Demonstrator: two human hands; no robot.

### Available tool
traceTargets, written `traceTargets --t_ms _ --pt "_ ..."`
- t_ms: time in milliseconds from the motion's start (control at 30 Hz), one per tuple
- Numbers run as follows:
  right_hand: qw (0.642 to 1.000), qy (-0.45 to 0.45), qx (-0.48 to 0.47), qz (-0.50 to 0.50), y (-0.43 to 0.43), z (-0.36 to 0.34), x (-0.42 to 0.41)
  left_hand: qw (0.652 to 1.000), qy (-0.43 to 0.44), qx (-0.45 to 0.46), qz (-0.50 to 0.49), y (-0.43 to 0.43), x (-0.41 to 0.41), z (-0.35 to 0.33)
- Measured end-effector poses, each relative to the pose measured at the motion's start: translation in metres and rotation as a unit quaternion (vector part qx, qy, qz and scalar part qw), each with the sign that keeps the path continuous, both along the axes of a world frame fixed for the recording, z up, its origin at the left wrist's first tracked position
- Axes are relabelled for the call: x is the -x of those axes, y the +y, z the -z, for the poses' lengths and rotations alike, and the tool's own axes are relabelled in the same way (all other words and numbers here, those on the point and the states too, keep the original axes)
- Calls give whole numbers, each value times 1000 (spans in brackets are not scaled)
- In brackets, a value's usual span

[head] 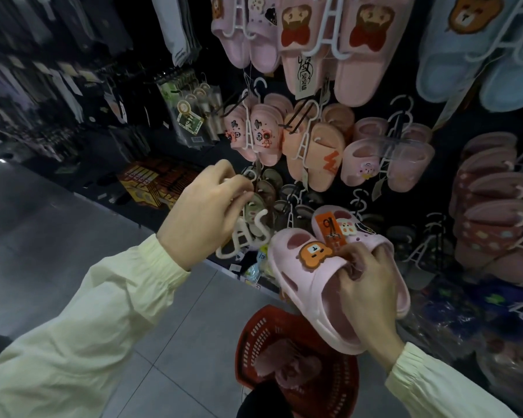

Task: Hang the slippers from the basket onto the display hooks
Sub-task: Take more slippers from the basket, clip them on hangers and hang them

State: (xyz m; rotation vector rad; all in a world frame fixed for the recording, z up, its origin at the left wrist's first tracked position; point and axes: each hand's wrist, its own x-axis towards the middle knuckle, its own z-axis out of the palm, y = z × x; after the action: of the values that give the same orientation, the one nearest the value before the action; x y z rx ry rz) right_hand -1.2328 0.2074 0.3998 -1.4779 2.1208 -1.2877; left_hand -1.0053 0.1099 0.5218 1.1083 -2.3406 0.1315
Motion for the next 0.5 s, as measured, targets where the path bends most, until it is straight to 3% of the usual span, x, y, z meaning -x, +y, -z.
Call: traceTargets --t_ms 167,300,400,500 --pt "999 -27 -25 31 -13 -3 4 1000 8 -2 -8 5 4 5" --pt "999 -28 -21 37 -17 -11 -4 995 26 -90 15 9 17 15" --pt "999 -25 -6 30 -21 -17 -13 982 -30 -182 33 15 30 24" --pt "999 -44 8 24 -24 -21 -20 976 -67 -200 62 24 47 33"
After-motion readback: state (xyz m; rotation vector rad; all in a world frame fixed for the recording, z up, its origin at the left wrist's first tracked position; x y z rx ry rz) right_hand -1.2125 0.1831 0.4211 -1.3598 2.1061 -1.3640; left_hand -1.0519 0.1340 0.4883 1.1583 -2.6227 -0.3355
